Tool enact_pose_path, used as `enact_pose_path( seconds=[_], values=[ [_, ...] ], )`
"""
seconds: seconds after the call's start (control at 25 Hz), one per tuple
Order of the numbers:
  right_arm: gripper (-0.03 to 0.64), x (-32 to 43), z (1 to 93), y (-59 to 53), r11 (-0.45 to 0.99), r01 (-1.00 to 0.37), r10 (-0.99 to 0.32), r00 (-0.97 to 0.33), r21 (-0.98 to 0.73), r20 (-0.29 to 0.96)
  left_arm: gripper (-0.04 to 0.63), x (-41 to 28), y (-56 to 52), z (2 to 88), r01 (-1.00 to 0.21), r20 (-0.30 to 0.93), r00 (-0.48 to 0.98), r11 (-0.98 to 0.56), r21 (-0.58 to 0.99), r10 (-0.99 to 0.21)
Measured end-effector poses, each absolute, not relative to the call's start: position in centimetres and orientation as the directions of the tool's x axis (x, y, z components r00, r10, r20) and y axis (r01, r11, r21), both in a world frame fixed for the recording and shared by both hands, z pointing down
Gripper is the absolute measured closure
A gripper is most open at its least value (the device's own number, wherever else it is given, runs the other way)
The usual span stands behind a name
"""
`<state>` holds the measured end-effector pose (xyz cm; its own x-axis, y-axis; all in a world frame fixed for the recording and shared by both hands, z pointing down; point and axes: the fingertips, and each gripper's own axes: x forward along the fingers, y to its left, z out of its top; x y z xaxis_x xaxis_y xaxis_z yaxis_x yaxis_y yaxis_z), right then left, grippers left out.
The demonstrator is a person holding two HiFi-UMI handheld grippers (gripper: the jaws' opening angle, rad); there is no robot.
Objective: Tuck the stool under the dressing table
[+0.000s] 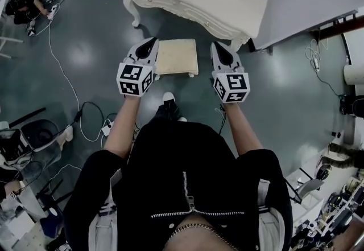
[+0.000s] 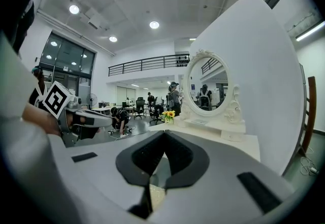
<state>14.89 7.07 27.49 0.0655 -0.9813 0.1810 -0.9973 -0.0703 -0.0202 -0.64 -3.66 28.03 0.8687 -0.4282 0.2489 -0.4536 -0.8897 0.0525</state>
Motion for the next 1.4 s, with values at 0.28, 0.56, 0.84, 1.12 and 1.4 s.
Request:
enact_pose_path(
  seconds=[0.28,0.56,0.84,1.12,1.4],
  values=[
    [0.611,14.8,26.8,1.3,-0.042,-0.999,-0.981,0.041,-0.005,0.188,0.574,-0.6,-9.0,27.3,-0.459,0.248,0.866,-0.887,0.049,-0.434],
    [0.611,15.6,26.8,-2.6,0.002,-1.0,-0.982,-0.003,-0.007,0.188,0.574,0.0,-11.9,27.7,-0.497,0.249,0.848,-0.865,0.068,-0.468],
    [0.611,16.7,27.2,-5.5,0.1,-0.995,-0.972,-0.101,-0.012,0.21,0.574,0.6,-13.1,28.6,-0.575,0.274,0.8,-0.812,0.098,-0.533],
    [0.611,17.1,29.4,-7.9,0.234,-0.971,-0.937,-0.238,-0.045,0.256,0.574,1.1,-12.6,31.7,-0.65,0.325,0.75,-0.733,0.201,-0.576],
    [0.611,17.2,33.0,-9.5,0.359,-0.929,-0.879,-0.369,-0.092,0.302,0.571,1.3,-11.9,34.5,-0.715,0.345,0.697,-0.646,0.267,-0.629]
  ],
)
